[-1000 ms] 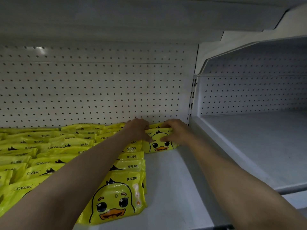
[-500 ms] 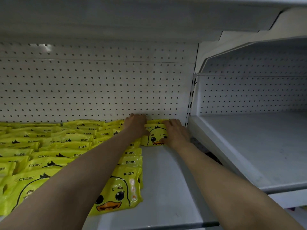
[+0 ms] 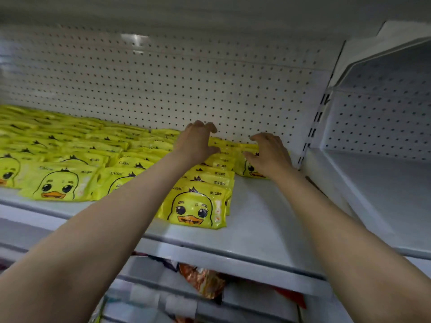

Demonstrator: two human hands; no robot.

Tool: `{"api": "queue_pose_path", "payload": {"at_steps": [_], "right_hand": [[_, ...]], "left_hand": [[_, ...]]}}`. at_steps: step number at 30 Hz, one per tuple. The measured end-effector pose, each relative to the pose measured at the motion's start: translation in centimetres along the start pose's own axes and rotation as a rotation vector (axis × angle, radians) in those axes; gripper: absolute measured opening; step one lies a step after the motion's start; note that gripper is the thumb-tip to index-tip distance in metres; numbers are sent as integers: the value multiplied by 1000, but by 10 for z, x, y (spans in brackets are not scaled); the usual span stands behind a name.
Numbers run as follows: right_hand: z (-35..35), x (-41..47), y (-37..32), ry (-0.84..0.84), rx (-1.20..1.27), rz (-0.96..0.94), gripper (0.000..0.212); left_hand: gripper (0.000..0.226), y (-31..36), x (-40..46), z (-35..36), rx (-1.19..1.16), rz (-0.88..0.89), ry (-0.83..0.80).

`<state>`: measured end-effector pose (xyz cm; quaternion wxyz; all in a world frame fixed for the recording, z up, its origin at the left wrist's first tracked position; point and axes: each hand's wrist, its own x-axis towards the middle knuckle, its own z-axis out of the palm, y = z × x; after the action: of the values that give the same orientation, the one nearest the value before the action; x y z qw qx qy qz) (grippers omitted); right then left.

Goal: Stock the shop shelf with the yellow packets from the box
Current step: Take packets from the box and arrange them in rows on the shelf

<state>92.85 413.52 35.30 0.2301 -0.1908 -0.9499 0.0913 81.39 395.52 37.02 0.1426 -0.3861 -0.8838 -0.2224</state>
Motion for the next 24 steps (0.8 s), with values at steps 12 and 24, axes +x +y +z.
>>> {"api": "queue_pose_path", "payload": {"at_steps": [12,24], "right_hand": [[19,-68,-194,17,73,-266,58],[97,-162,-483,-97,186,-497,56]], "left_hand": [[57,-129,-152,-98,110,-81,145],[55,-321,-355,-221,235,-273,184]]}}
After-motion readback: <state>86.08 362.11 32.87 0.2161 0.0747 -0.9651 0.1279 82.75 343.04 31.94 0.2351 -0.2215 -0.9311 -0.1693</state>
